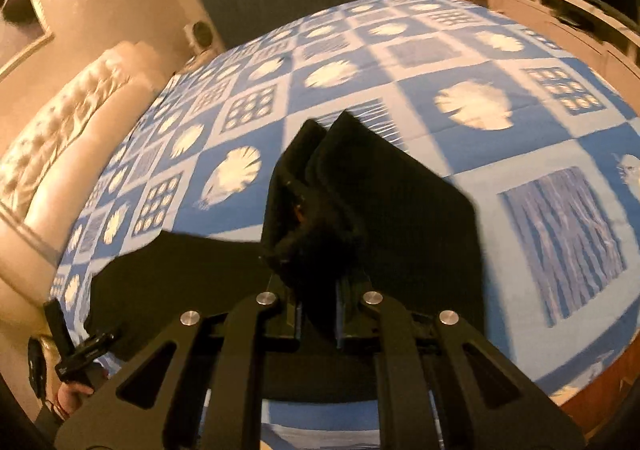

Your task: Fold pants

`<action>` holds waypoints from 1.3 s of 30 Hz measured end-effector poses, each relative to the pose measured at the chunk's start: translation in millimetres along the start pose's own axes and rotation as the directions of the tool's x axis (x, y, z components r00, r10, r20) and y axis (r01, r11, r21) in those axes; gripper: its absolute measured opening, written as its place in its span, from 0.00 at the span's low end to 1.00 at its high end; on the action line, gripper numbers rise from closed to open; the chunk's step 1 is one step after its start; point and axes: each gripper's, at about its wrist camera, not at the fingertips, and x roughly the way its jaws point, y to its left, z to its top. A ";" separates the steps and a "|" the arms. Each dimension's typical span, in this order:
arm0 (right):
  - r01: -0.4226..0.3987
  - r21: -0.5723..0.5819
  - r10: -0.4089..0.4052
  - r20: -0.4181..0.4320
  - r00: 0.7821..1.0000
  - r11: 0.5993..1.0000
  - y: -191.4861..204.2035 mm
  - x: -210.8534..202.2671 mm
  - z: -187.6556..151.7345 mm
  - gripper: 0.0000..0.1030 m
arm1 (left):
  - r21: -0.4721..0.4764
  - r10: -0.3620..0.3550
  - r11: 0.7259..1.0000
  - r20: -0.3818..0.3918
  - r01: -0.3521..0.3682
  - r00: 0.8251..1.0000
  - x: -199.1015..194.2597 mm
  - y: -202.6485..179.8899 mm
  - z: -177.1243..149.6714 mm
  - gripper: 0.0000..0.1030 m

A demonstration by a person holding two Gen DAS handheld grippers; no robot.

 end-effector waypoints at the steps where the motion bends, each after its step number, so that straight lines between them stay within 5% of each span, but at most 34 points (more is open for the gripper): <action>1: 0.000 -0.020 0.000 -0.009 1.000 1.000 10.7 6.4 -3.6 0.11 | 0.001 0.001 1.000 0.000 -0.001 1.000 0.2 0.1 -0.2 0.95; 20: -0.082 -0.219 0.050 -0.150 0.987 0.972 127.8 75.1 -71.7 0.13 | 0.010 0.016 1.000 0.001 -0.016 1.000 2.0 -1.8 -1.5 0.95; 39: -0.078 -0.268 0.023 -0.204 0.979 0.960 142.5 91.9 -96.7 0.17 | 0.005 0.021 1.000 0.006 -0.021 1.000 2.4 -1.8 -1.7 0.95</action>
